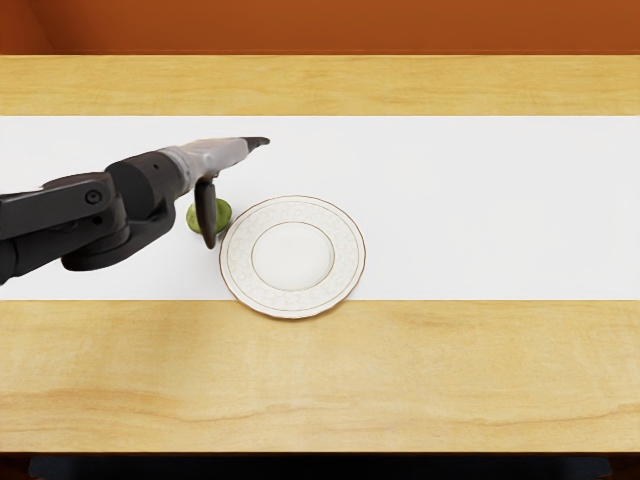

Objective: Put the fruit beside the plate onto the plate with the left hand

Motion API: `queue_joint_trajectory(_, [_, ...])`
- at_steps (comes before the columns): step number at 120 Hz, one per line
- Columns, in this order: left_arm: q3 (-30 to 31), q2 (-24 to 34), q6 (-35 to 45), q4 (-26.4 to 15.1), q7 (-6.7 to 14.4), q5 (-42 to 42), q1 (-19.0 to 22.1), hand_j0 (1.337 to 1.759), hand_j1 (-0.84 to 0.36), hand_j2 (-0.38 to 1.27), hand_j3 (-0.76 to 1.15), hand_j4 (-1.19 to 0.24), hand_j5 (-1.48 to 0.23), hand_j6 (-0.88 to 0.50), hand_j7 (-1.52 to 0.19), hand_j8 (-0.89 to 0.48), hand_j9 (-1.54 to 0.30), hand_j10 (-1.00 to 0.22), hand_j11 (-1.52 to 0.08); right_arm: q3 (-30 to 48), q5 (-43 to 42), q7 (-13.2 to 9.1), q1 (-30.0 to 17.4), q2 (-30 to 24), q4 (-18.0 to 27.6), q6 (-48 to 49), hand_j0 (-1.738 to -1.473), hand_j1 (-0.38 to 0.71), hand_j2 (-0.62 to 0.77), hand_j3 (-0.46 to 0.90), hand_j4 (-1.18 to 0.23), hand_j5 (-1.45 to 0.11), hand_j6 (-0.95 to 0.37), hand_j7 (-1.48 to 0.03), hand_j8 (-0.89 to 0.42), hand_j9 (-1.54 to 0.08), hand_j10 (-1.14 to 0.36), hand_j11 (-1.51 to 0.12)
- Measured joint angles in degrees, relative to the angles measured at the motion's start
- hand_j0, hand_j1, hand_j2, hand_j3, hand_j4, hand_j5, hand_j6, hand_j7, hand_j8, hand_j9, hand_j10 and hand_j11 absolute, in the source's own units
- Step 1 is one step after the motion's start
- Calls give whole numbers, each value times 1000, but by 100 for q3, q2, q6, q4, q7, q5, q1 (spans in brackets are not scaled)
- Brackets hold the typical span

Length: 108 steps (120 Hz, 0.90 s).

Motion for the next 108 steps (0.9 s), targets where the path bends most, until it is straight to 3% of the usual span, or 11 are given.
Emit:
queue_joint_trajectory(28, [5,0,75,130,0,-9,44,1658,330,6,0,-21,-23,-22,-23,-21,-23,-20,-23,0,0,0,0,0,-1,0,-1658,-323,-4,0,-22,-28,-22,-28,-22,-28,-22,-28])
queue_joint_trajectory(60, [32,-185,231,682,0,-2,226,1658,325,6,0,-25,-29,-26,-28,-26,-28,-24,-28,0,0,0,0,0,1,-1,-1658,-323,-4,0,-22,-28,-22,-29,-22,-28,-22,-28])
queue_joint_trajectory(108, [46,-395,678,952,0,42,466,1658,227,23,0,-107,-135,-109,-135,-108,-135,-107,-135,0,0,0,0,0,-2,0,-1658,-323,-4,0,-22,-28,-22,-28,-22,-28,-22,-28])
